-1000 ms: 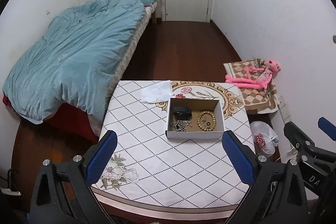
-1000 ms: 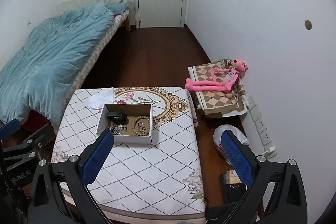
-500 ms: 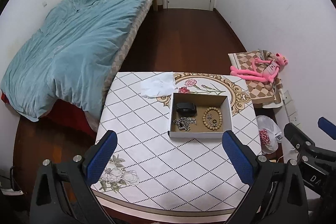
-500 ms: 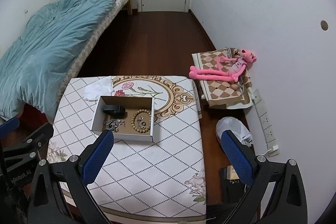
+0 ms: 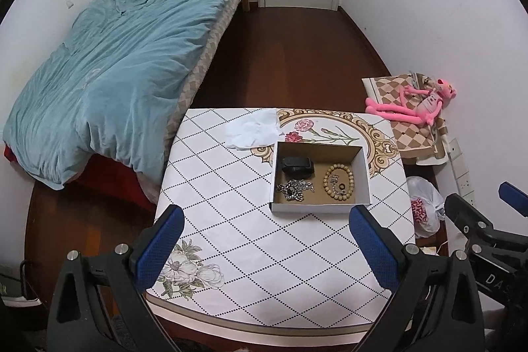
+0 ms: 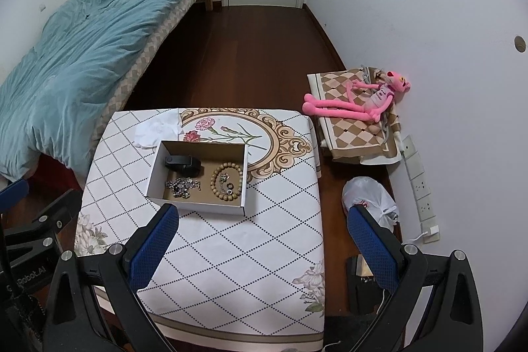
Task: Organize jewelry
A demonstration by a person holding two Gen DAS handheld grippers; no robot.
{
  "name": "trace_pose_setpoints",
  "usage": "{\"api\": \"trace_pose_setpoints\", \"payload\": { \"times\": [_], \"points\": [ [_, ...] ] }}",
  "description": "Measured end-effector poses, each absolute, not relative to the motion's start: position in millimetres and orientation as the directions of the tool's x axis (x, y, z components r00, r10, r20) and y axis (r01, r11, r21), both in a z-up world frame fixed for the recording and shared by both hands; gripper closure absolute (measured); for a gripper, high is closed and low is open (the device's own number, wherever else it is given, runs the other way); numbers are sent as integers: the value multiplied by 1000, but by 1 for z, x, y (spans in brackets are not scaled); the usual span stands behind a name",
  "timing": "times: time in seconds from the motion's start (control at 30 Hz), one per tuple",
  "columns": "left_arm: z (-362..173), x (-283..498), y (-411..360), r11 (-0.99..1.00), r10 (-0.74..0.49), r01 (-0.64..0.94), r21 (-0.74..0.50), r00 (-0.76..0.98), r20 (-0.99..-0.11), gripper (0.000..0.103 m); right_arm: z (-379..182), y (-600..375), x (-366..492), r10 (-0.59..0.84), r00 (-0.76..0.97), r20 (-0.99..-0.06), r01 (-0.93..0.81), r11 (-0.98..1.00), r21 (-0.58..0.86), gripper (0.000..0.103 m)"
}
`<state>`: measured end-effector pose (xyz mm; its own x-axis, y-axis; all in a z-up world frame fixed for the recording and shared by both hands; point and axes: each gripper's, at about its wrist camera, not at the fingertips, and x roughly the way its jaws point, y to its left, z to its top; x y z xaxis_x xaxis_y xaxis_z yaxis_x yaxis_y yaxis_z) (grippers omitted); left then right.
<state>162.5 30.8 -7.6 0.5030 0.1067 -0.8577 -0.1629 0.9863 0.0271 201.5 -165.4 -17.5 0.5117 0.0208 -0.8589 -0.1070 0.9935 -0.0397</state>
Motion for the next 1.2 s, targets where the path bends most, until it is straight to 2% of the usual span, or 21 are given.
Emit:
{"api": "trace_pose_setpoints", "payload": {
  "times": [1.2],
  "points": [
    [2,154,33,983,132,-176,44,530,-838,1,-14,-161,192,25,509,-860,-97,995,-29,0]
  ]
}}
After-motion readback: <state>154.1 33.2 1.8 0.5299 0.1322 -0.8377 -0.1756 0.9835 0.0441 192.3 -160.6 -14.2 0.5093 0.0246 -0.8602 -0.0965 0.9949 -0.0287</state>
